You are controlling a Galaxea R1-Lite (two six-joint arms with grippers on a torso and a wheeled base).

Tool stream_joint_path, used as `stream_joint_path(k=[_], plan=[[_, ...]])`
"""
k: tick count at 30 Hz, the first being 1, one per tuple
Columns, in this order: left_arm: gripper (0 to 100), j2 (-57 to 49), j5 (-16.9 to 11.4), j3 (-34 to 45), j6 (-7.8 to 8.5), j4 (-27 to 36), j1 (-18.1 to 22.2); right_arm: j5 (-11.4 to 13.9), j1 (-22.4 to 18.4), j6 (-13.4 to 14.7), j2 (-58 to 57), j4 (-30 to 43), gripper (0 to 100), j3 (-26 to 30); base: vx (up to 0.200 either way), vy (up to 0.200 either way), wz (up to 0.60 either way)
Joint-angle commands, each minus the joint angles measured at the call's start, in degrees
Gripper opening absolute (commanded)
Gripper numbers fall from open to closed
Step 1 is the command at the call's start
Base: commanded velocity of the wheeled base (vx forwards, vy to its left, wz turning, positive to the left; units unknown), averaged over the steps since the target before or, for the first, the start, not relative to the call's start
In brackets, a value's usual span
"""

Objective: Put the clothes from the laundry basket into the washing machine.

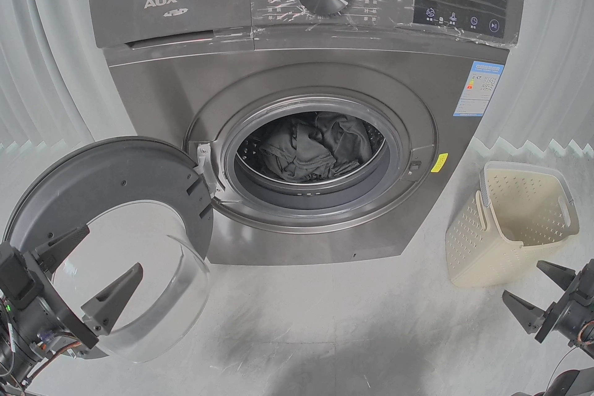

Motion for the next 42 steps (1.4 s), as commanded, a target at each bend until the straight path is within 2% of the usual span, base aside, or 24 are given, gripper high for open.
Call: stream_joint_path(k=[1,4,5,8,9,11,16,20,21,24,25,27,28,29,30,32,33,34,36,38,40,42], plan=[[100,-9.18,-0.03,2.83,0.9,2.02,3.55,-0.31,-3.84,-1.44,-13.56,7.07,100,0.46,-0.2,0.0,0.0],[100,-12.25,-0.21,3.62,1.34,2.81,5.84,-0.22,-5.86,-2.05,-16.73,9.53,100,0.2,0.0,0.0,0.0],[100,-15.59,-0.73,4.5,2.57,4.04,8.92,-0.22,-7.97,-2.76,-19.71,11.64,100,-0.51,0.0,0.0,0.0],[100,-19.81,-0.91,5.91,3.98,6.06,13.4,-0.13,-10.87,-3.37,-22.97,13.66,100,-1.65,0.0,0.0,0.0],[100,-20.43,-0.91,6.08,4.07,6.32,14.1,-0.04,-11.22,-3.37,-23.41,13.92,100,-1.83,0.0,0.0,0.0],[100,-24.21,-0.91,6.44,4.16,8.34,17.97,0.13,-12.98,-3.37,-25.87,14.54,100,-1.74,0.0,0.0,0.0],[100,-30.09,-0.91,7.67,4.24,14.5,24.47,0.04,-13.86,-3.46,-32.11,16.12,100,0.2,0.0,0.0,0.0],[100,-32.91,-1.09,8.72,4.16,16.96,27.9,0.48,-16.76,-3.64,-40.19,20.95,100,0.72,0.0,0.0,0.0],[100,-34.14,-1.17,9.25,4.16,17.22,28.96,0.48,-17.64,-3.72,-43.0,24.03,100,0.37,0.0,0.0,0.0],[100,-36.42,-1.79,10.22,4.07,17.84,31.59,0.48,-18.17,-4.43,-44.85,26.23,100,0.81,0.0,0.0,0.0],[100,-39.94,-2.76,10.22,3.63,21.88,33.96,0.66,-19.84,-4.43,-45.55,27.9,100,0.99,0.0,0.0,0.0],[100,-44.77,-3.9,10.22,3.89,28.56,35.99,1.54,-23.18,-4.69,-48.63,33.87,100,0.9,0.0,0.0,0.0],[100,-44.77,-3.9,10.22,3.89,28.56,35.99,1.54,-23.18,-4.69,-48.63,33.87,100,0.9,0.0,0.0,0.0],[100,-48.82,-6.36,10.13,4.68,37.7,38.8,2.15,-23.26,-4.16,-49.42,35.37,100,0.55,0.0,0.0,0.0],[100,-50.22,-7.68,9.78,4.51,40.6,40.12,1.63,-23.26,-4.16,-49.42,34.22,100,0.81,0.0,0.0,0.0],[100,-50.75,-8.47,9.42,4.24,40.69,40.38,-0.83,-23.18,-3.55,-49.42,34.14,100,0.99,0.0,0.0,0.0],[100,-50.75,-8.47,9.42,4.24,40.69,40.38,-0.83,-23.18,-3.55,-49.42,34.14,100,0.99,0.0,0.0,0.0],[100,-50.75,-6.18,10.04,4.77,38.4,40.29,-2.68,-23.09,-2.14,-49.42,34.75,100,0.9,0.0,0.0,0.0],[100,-50.75,-2.05,10.22,4.59,37.96,40.29,-1.71,-23.09,-0.12,-49.42,35.02,100,0.9,0.0,0.0,0.0],[100,-50.75,1.29,10.22,3.28,37.96,40.38,-0.39,-23.09,-0.91,-49.42,35.54,100,0.81,0.0,0.0,0.0],[100,-50.75,0.94,10.22,2.31,37.88,40.38,0.92,-23.09,-2.14,-49.42,36.77,100,0.9,0.0,0.0,0.0],[100,-51.1,-1.79,10.13,2.31,37.96,40.03,3.65,-23.26,-3.9,-49.42,37.3,100,0.99,0.0,0.0,0.0]])
